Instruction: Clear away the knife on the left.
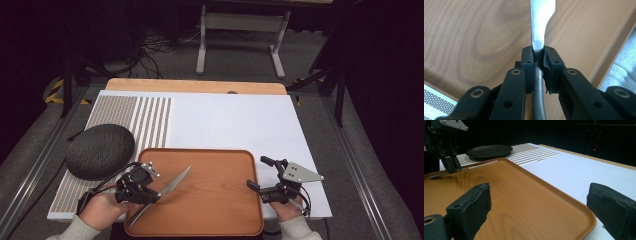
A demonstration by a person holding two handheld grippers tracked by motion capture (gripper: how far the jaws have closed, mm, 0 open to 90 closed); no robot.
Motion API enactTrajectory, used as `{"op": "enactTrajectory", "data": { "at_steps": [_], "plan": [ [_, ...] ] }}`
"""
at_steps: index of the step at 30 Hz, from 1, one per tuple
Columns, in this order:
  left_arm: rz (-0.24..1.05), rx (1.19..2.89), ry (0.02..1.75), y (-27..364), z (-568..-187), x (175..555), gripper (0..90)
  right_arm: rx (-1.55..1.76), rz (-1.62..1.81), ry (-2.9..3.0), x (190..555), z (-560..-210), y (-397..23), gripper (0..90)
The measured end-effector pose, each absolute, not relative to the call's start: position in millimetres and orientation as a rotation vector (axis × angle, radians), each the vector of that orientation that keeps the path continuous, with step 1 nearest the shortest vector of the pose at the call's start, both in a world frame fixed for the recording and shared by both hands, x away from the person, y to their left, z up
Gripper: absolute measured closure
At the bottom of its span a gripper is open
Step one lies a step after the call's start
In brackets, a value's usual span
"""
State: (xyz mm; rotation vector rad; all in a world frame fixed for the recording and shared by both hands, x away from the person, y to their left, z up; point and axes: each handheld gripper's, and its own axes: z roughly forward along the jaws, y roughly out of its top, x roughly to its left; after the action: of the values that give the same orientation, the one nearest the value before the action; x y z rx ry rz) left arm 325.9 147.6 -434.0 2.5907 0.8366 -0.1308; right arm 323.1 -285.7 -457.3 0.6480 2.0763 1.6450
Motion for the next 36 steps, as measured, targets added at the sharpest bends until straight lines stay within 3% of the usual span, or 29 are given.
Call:
{"op": "enactTrajectory", "data": {
  "at_steps": [36],
  "plan": [
    [-0.181, 2.645, 0.863, 138, -450, 335, 78.9, 0.645, 1.65, 2.083, 324, -458, -286, 6.1]
  ]
}}
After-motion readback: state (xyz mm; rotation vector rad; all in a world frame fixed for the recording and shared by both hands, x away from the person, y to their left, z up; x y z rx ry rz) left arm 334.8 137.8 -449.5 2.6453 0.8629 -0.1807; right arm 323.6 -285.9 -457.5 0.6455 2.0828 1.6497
